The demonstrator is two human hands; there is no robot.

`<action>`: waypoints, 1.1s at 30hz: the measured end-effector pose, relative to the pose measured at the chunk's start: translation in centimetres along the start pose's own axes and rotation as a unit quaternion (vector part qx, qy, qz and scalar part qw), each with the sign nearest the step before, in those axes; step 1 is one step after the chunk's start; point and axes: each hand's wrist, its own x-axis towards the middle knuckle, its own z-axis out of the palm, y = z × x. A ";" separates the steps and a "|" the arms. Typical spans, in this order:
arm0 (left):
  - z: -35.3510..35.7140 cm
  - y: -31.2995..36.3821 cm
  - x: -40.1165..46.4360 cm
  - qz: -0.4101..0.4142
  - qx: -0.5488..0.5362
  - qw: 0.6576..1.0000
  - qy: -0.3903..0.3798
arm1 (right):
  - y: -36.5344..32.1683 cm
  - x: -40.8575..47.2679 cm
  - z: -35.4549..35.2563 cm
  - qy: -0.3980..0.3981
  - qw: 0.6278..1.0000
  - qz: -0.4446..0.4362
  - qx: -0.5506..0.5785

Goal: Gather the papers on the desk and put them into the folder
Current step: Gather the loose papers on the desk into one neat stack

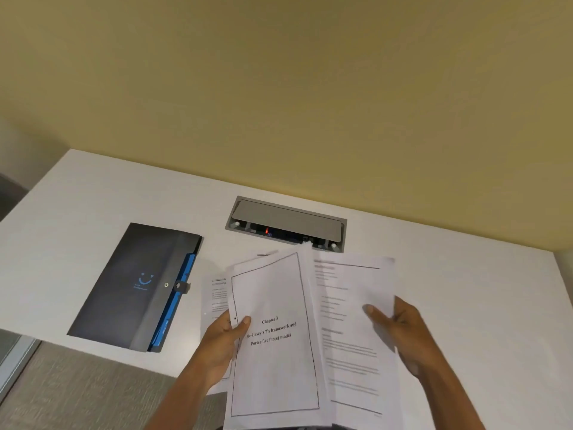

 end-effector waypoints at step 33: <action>-9.0 -6.4 -6.6 -0.095 0.196 0.943 0.253 | 3.1 15.7 14.9 -0.112 0.755 -0.120 -0.635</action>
